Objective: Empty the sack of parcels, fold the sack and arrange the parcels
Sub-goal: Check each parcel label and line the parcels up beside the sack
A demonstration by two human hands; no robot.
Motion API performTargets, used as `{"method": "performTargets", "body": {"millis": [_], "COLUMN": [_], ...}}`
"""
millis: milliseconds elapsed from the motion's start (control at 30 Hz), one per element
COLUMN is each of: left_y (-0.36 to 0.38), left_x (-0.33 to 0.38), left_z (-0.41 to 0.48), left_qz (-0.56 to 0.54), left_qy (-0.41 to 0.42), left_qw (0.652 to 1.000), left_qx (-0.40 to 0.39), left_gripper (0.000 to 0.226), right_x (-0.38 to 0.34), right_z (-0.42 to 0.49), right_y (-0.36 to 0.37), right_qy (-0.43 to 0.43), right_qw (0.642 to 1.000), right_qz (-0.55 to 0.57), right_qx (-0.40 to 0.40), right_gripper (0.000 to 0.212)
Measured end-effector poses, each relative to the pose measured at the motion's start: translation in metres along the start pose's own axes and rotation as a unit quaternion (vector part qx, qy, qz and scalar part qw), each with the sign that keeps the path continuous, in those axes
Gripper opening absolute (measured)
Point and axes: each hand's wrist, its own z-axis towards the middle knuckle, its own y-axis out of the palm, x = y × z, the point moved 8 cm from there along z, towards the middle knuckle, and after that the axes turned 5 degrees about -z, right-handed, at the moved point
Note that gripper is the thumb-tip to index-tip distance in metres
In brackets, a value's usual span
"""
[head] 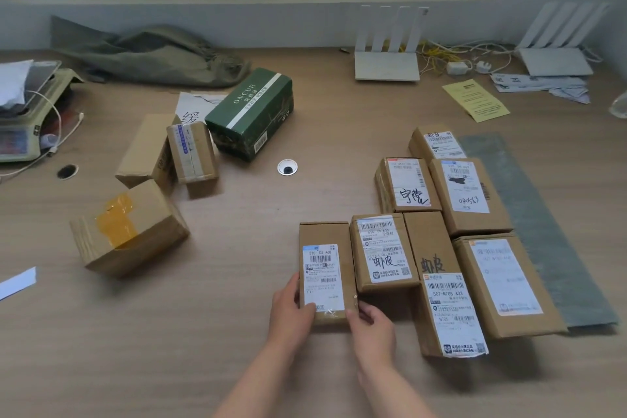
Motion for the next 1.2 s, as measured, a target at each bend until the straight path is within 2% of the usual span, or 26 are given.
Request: {"method": "performTargets", "body": {"millis": [167, 300, 467, 800, 967, 1200], "left_y": [0.008, -0.005, -0.042, -0.197, -0.288, -0.388], "left_x": [-0.035, 0.000, 0.014, 0.016, 0.003, -0.023], "left_z": [0.021, -0.011, -0.023, -0.014, -0.007, 0.015], "left_qz": [0.019, 0.011, -0.036, -0.105, -0.150, -0.180], "left_qy": [-0.003, -0.011, -0.007, 0.030, 0.031, 0.026], "left_qw": [1.000, 1.000, 0.999, 0.982, 0.966, 0.943], "left_qx": [-0.006, 0.000, 0.031, 0.153, 0.210, 0.278], "left_gripper": [0.072, 0.071, 0.061, 0.053, 0.052, 0.045], "right_x": [0.000, -0.008, -0.035, -0.111, -0.143, -0.184], "right_z": [0.000, -0.009, -0.027, -0.086, -0.106, -0.116], "right_y": [-0.004, -0.017, 0.001, 0.135, 0.203, 0.275], "right_qy": [0.025, 0.028, -0.017, -0.049, -0.055, -0.095], "right_qw": [0.999, 0.996, 0.996, 0.979, 0.976, 0.974], "right_qz": [0.017, 0.064, 0.089, 0.082, 0.070, 0.019], "right_qx": [0.013, 0.062, 0.016, -0.178, -0.198, -0.205], "right_gripper": [0.026, 0.021, 0.018, 0.021, 0.024, 0.042]}}
